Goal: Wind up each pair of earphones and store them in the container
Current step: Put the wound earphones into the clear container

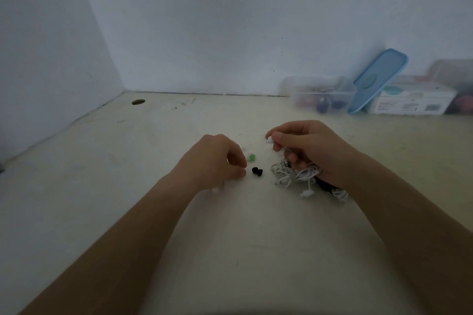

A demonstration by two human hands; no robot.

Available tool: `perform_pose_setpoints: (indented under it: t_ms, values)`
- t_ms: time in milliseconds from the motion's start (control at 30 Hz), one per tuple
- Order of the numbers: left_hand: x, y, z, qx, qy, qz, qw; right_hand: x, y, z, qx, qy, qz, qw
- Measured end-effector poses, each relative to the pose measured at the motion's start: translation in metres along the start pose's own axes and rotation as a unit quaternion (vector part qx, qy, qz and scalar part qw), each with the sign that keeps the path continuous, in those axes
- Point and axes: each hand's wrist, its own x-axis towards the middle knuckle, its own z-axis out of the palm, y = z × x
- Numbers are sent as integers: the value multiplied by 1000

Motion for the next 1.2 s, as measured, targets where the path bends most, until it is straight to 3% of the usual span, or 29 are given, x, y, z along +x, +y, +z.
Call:
perform_pose_setpoints:
  t_ms: [333,467,667,900,1200]
  values:
    - [-1,4,0,48,-11,34,998,-5,7,-1,-28,8,-28,999]
    - [-4,2,-1,-83,54,36,994,-9,9,1,-39,16,-49,998]
    - [-17,13,-1,-388,74,17,919,-14,6,4,-54,19,-68,996]
    - [-21,17,7,-530,37,-34,846,-19,2,5,-58,6,-82,995]
    - [-22,19,5,-606,18,-47,794,-22,0,7,-67,-6,-105,992]
